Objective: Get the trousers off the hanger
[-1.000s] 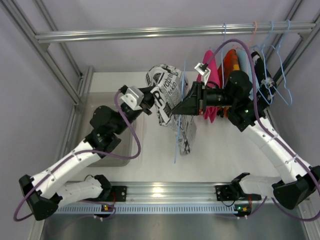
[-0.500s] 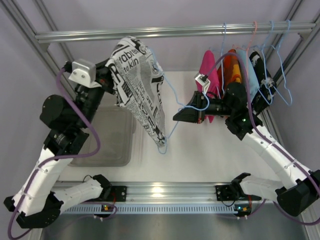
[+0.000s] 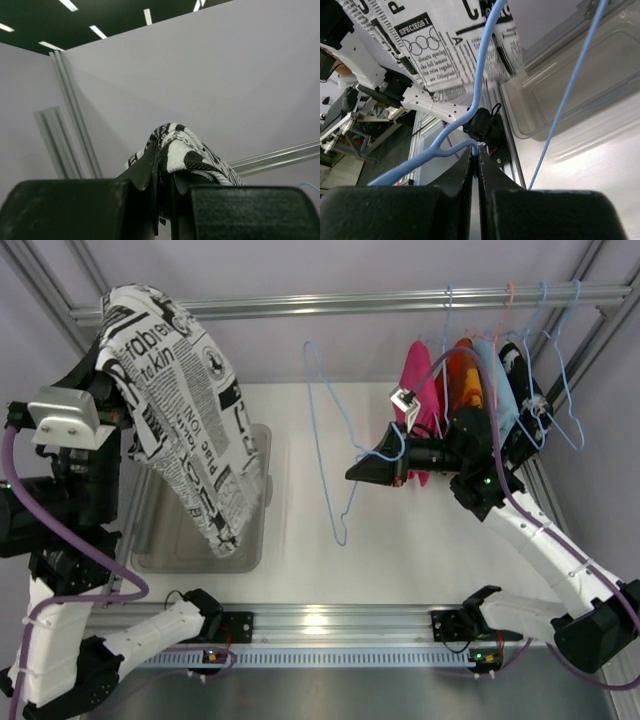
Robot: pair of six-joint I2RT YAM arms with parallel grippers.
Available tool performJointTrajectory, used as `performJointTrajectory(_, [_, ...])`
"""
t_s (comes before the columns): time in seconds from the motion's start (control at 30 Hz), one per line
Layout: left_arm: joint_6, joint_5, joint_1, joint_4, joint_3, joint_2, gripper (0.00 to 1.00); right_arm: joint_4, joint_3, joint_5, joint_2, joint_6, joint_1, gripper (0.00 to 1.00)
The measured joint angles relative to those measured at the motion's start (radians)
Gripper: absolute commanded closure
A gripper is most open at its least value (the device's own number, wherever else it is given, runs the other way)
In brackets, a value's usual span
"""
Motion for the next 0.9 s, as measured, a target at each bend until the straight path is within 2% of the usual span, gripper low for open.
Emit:
performJointTrajectory(0.07, [0.059, -0.02, 0.001, 0.003, -0.003, -0.021, 1.0, -0.002, 0.0, 0.012, 0.009, 0.0, 0.0, 1.0])
performJointTrajectory(0.23, [0.23, -0.104, 0.003, 0.052, -0.163, -0.126, 1.0, -0.008, 0.0, 0.032, 0.022, 0.0, 0.0, 1.0])
performJointTrajectory(0.57, [0.497, -0.238, 0.007, 0.091, -0.599, -0.265, 1.0, -0.037, 0.001, 0.036, 0.022, -0.016, 0.0, 1.0])
performJointTrajectory(0.73, [0.549, -0.247, 0.033, 0.085, -0.744, -0.293, 1.0, -0.055, 0.002, 0.036, 0.022, -0.023, 0.0, 1.0])
performJointTrajectory(0.9, [0.554, -0.258, 0.075, 0.085, -0.761, -0.282, 1.0, -0.068, 0.003, 0.035, 0.021, -0.034, 0.0, 1.0])
